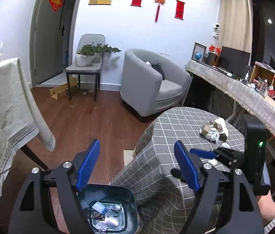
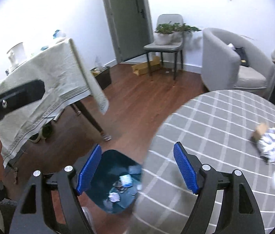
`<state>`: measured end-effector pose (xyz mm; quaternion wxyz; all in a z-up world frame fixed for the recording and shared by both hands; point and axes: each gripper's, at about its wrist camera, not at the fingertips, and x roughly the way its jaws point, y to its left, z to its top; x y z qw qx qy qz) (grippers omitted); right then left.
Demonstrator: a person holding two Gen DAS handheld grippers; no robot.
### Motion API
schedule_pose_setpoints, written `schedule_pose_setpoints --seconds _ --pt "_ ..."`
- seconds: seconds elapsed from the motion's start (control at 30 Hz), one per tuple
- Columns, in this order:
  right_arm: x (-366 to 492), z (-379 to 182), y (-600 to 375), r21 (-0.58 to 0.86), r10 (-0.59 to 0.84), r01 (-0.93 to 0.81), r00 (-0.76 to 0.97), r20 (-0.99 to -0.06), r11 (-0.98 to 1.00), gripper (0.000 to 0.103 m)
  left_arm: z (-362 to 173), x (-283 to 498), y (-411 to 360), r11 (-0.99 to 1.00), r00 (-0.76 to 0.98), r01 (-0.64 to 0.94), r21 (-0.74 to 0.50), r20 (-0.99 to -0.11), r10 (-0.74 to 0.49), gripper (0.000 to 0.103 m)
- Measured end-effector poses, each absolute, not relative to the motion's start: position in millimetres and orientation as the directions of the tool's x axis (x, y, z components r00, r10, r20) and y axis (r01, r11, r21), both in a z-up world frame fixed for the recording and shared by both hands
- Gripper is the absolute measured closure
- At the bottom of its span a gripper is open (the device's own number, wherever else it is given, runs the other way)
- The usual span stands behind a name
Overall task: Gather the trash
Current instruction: 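Move both open tools back toward the white lids on the table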
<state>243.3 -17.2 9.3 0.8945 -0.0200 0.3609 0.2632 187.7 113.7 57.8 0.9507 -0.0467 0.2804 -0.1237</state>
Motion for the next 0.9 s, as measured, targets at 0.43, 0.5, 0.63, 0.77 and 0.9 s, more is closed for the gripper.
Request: schedule_pose_setpoints --seconds 0.43,0.5,0.63,0.77,0.9 --pt "246 10 -97 0.151 0.395 -0.396 0.661 -0.637 0.906 0.021 39 207 43 0.945 0.765 0.289 -0.151 -0.558 -0.323 0.018" --pt "246 11 -108 0.144 0.383 -0.385 0.67 -0.636 0.912 0.021 34 210 29 0.94 0.752 0.304 -0.154 -0.567 -0.336 0.018" --pt "247 4 -133 0.15 0.359 -0.347 0.68 -0.639 0.926 0.019 26 214 9 0.932 0.733 0.333 -0.145 -0.581 -0.353 0.018" --pt "253 -5 -153 0.161 0.343 -0.318 0.678 -0.65 0.934 0.019 16 217 -11 0.922 0.714 0.361 -0.142 -0.594 -0.371 0.018" --pt "257 -9 -174 0.185 0.338 -0.289 0.684 -0.647 0.939 0.019 4 220 -32 0.915 0.697 0.387 -0.115 -0.613 -0.372 0.019"
